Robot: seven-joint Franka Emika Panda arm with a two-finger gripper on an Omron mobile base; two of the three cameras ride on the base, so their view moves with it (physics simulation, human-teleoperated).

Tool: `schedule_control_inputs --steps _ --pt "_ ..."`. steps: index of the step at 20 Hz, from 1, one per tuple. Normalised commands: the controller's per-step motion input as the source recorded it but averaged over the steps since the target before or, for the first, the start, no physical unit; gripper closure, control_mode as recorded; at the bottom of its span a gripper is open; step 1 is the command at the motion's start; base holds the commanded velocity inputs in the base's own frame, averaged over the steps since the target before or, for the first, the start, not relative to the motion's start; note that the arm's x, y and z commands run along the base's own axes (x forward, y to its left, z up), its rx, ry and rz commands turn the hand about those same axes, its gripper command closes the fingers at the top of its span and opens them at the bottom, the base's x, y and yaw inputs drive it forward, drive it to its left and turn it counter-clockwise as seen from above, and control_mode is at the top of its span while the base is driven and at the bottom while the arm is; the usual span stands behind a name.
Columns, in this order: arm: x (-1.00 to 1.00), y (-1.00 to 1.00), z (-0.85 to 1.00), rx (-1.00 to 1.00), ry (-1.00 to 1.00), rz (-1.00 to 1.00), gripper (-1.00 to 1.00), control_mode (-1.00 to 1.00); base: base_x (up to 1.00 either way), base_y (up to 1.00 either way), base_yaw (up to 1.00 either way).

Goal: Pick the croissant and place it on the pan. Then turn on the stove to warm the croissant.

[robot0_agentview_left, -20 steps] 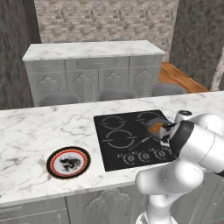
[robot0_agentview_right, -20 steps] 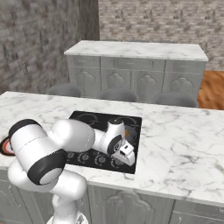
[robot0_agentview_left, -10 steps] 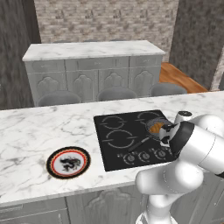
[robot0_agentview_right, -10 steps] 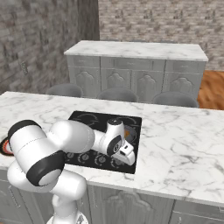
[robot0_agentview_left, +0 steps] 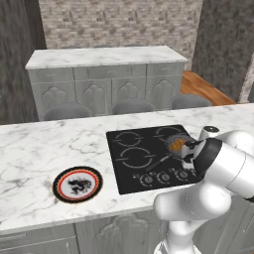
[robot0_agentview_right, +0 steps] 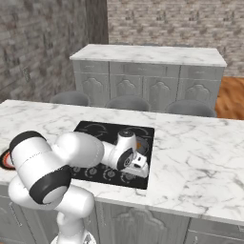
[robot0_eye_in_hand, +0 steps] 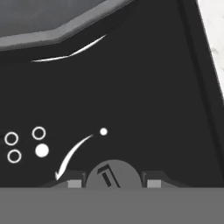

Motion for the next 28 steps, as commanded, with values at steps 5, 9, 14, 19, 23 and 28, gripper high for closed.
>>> schedule_control_inputs --steps 5,9,14,19,23,28 --pt "0.18 -0.01 -0.12 0.0 0.0 0.42 1.0 -1.0 0.0 0.0 0.0" --pt "0.25 0.0 -0.13 0.0 0.0 0.48 1.0 -1.0 0.0 0.0 0.0" --pt "0.32 0.0 -0.13 0.0 0.0 0.49 1.0 -1.0 0.0 0.0 0.0" --pt "0.28 0.0 -0.14 0.0 -0.02 0.5 1.0 -1.0 0.0 0.0 0.0" --pt "0.08 0.0 -0.14 0.0 -0.17 0.45 1.0 -1.0 0.0 0.0 0.0" --pt "0.0 0.0 -0.14 0.0 -0.27 0.33 1.0 -1.0 0.0 0.0 0.0"
